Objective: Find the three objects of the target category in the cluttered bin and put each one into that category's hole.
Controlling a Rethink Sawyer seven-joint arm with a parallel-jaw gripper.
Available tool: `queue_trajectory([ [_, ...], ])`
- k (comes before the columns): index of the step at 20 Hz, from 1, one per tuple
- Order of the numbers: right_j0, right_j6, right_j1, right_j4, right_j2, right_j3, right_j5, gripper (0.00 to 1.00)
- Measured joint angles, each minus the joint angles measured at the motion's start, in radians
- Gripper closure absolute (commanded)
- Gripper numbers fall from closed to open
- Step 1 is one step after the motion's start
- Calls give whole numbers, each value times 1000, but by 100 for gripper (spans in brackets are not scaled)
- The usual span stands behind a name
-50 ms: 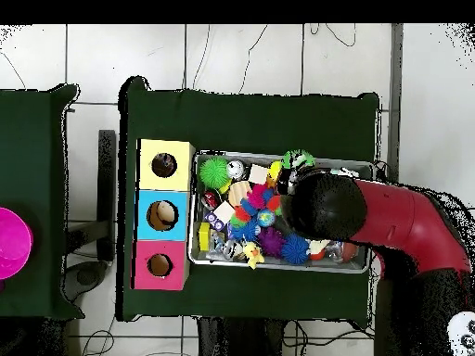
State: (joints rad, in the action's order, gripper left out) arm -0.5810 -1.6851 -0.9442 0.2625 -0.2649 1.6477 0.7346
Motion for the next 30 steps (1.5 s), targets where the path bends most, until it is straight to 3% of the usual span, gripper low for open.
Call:
queue_trajectory([
  [9,30,0,-3,23,-3,20,-12,100],
  [21,124,0,18,99,14,74,-210,100],
  [30,242,-1,95,127,99,74,-314,100],
])
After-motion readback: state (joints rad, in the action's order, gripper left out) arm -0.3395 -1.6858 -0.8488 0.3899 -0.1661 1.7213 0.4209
